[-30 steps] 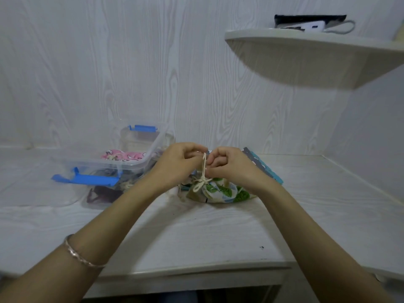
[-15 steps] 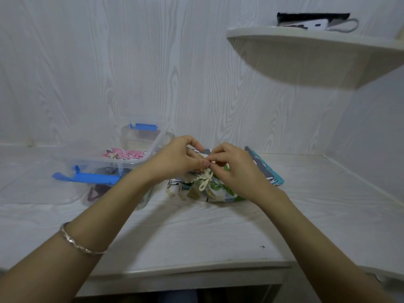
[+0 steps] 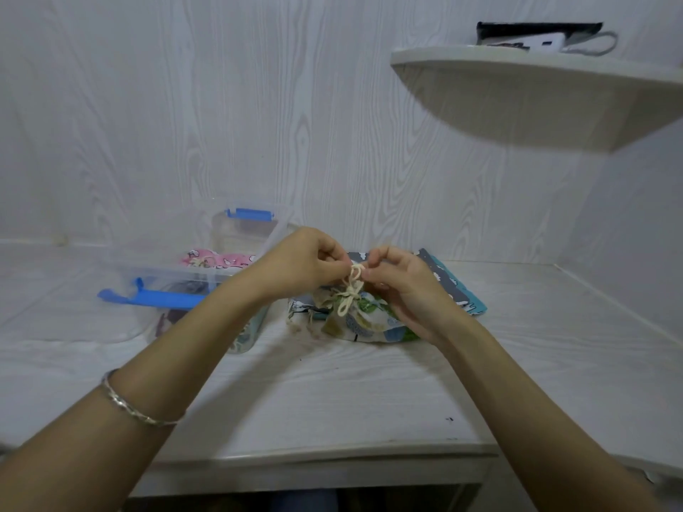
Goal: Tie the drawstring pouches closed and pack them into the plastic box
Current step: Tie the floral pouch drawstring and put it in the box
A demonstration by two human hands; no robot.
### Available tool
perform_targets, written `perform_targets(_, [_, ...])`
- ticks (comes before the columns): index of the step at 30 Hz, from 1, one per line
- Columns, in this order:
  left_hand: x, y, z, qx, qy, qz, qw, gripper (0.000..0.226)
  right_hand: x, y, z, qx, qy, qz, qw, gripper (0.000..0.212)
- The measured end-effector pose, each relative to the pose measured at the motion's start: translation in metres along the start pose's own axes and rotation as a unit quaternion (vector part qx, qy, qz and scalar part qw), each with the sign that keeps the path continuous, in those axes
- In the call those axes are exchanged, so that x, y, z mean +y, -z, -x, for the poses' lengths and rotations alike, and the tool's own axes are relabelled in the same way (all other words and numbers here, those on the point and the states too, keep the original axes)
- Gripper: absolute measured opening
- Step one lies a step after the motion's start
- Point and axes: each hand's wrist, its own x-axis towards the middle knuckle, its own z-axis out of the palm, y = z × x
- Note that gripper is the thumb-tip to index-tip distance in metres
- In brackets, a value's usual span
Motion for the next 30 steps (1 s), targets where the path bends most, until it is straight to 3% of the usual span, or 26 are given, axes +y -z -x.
perform_targets(4, [0.001,-0.002,-0.003,-0.013,0.045,0.008,0.999,0.021,-0.001,-0.006,0.006,0.083,0.095,0.208,0.970,0.008])
perform_targets(7, [0.000,-0.002,-0.005,-0.018,0.074,0.021,0.997,0.026,-0.003,-0.007,0.008,0.104,0.143,0.275,0.945,0.004])
perform_targets(13, [-0.001,-0.001,-0.007,-0.033,0.081,0.055,0.995,0.029,-0.007,-0.002,0.008,0.104,0.155,0.324,0.927,0.007])
perform_targets(17, [0.003,0.001,-0.004,-0.047,0.037,0.075,0.995,0.014,-0.009,0.005,0.007,0.109,0.169,0.426,0.882,0.009])
perform_targets(20, [0.004,0.005,-0.001,-0.011,0.004,0.035,0.999,0.009,-0.012,0.014,0.007,0.112,0.151,0.485,0.854,0.011])
perform_targets(25, [0.004,0.014,0.005,0.026,-0.016,-0.071,0.997,0.006,-0.025,0.043,0.016,0.086,0.089,0.485,0.866,0.016])
perform_targets(28, [0.006,0.010,0.005,0.039,-0.006,-0.070,0.997,0.008,-0.026,0.047,0.018,0.054,0.054,0.492,0.867,0.017])
perform_targets(30, [0.004,0.007,0.005,0.044,0.004,-0.041,0.998,0.008,-0.026,0.042,0.023,0.021,0.020,0.442,0.896,0.008])
